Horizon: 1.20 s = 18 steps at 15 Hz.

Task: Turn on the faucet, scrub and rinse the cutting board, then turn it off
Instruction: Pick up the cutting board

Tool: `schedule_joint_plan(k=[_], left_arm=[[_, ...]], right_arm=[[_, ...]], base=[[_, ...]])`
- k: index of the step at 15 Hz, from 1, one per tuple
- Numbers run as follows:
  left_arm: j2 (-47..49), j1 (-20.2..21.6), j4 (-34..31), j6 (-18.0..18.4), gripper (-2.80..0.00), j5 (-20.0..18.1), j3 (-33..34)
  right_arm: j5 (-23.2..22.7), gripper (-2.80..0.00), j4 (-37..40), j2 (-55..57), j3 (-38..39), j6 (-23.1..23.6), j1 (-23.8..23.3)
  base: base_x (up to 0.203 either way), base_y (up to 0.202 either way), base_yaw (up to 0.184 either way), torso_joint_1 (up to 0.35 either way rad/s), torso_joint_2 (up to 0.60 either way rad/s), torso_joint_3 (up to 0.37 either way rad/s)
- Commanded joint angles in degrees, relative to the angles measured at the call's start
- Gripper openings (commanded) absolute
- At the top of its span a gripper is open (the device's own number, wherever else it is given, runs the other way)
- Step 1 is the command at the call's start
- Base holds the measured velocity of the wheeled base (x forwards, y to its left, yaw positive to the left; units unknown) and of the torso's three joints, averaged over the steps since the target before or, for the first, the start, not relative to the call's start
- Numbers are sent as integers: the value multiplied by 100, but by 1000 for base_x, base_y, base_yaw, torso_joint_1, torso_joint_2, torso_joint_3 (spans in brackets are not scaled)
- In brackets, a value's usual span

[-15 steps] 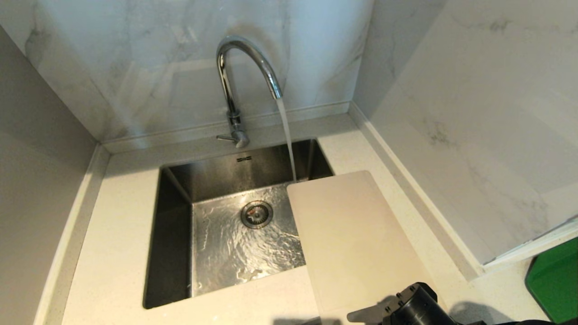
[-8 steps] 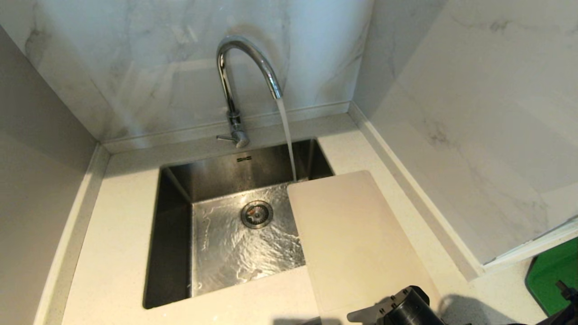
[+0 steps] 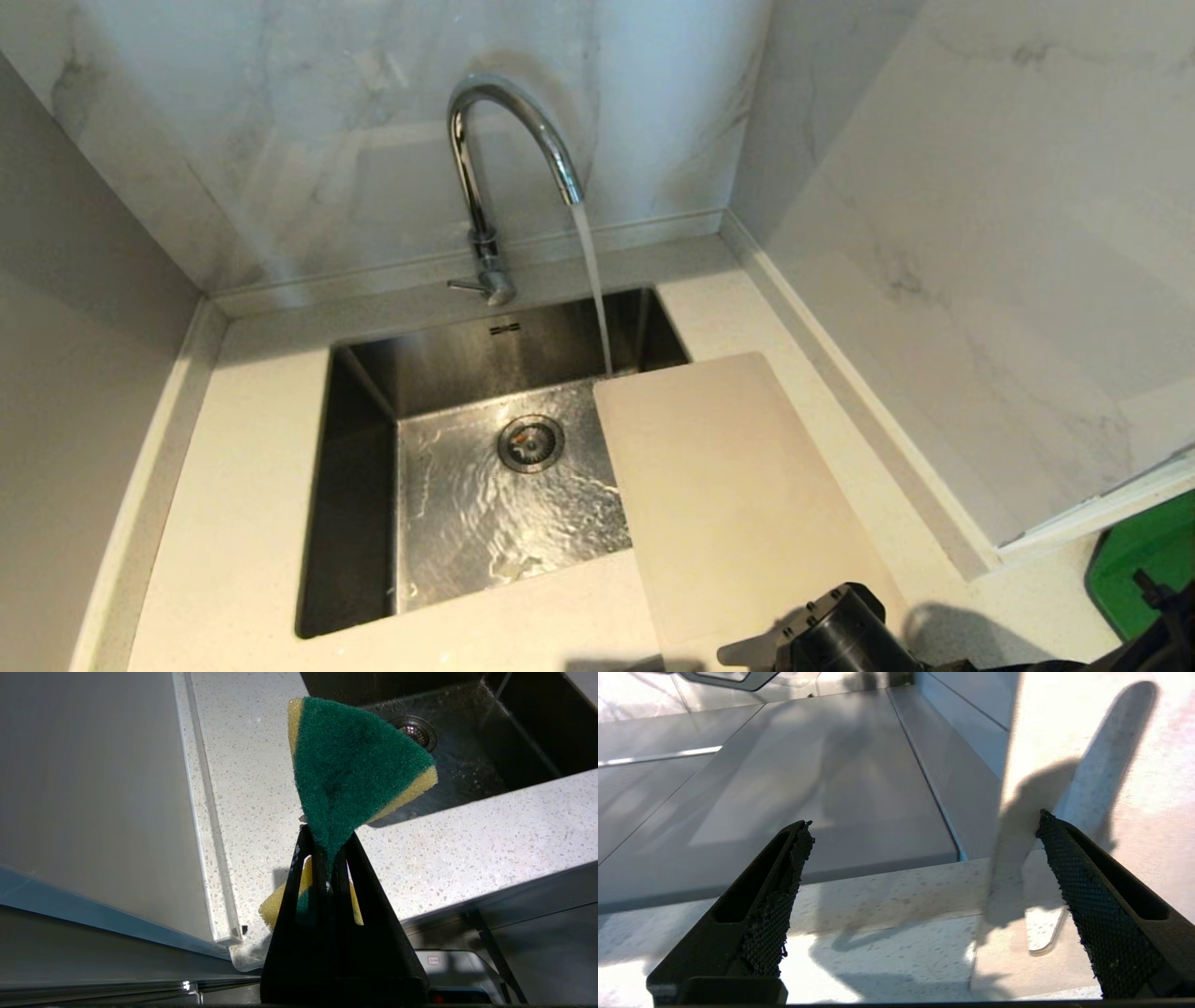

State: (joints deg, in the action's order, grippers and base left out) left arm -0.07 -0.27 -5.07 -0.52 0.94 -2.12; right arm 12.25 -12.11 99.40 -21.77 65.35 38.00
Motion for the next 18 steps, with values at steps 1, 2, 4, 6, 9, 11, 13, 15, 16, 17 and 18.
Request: schedule_joint_plan(k=[1,2,4,6,9,11,13,15,16,17,18], left_arm=[[-1,0,-3,0,-280,3,1],[-1,0,-3,0,-280,3,1],[-1,0,-3,1,-280,3,1],[-1,0,-3,0,-280,3,1],[-1,0,-3,2,-280,3,1],[-1,0,-3,0,-280,3,1],[-1,0,-3,1,-280,3,1],[-1,0,-3,0,-280,3,1],[-1,0,-3,0,-280,3,1],[-1,0,-3,0,-280,3,1],[-1,0,-3,0,-280,3,1]], right_arm=[[5,0,-2,18,-29,48,-3],[5,0,-2,18,-29,48,-3],[5,0,-2,-9,-11,48,-3],[14,0,-2,-9,-29,48,-64],[14,0,-2,34,-2,48,-64],[14,0,-2,113,7,48,-64],[7,0,-2,168,24,48,-64],[13,0,-2,202,15,48,-64],[14,0,-2,202,15,48,-64],[5,0,-2,194,24,48,-64],[6,0,-2,194,24,48,-64]], base=[[0,0,0,0,0,0],[0,0,0,0,0,0],[0,0,0,0,0,0],[0,0,0,0,0,0],[0,0,0,0,0,0],[0,0,0,0,0,0],[0,0,0,0,0,0],[0,0,0,0,0,0],[0,0,0,0,0,0],[0,0,0,0,0,0],[0,0,0,0,0,0]])
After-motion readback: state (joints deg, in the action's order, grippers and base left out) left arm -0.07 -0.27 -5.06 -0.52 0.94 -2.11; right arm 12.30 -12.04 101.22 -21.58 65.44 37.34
